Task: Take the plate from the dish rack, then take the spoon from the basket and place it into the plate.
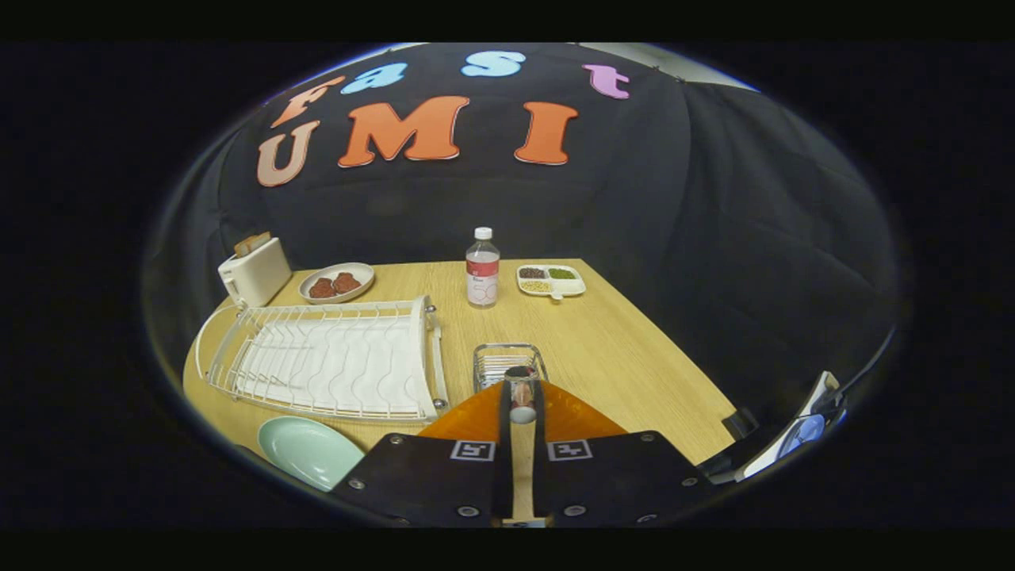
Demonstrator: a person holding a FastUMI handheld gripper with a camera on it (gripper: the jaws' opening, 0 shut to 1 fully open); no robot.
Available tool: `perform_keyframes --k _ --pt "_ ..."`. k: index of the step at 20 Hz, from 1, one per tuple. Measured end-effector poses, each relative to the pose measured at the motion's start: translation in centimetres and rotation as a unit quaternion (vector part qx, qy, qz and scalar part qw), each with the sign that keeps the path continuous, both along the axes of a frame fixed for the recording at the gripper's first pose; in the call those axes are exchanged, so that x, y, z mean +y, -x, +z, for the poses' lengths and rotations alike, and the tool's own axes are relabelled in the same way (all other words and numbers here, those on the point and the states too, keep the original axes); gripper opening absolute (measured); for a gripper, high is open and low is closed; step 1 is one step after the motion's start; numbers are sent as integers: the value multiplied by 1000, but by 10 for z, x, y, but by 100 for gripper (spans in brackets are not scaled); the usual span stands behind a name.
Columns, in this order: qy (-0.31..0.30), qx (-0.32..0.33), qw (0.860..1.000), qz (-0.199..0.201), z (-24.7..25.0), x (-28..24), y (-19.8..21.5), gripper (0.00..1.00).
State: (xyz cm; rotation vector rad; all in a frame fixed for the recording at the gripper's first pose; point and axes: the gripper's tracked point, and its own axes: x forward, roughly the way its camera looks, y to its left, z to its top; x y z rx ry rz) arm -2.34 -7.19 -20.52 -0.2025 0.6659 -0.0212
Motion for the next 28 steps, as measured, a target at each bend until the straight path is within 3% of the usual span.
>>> perform_keyframes --k 15,28 --pt "-18 -28 999 26 49 77 81 10" --pt "-72 25 989 123 39 167 146 9"
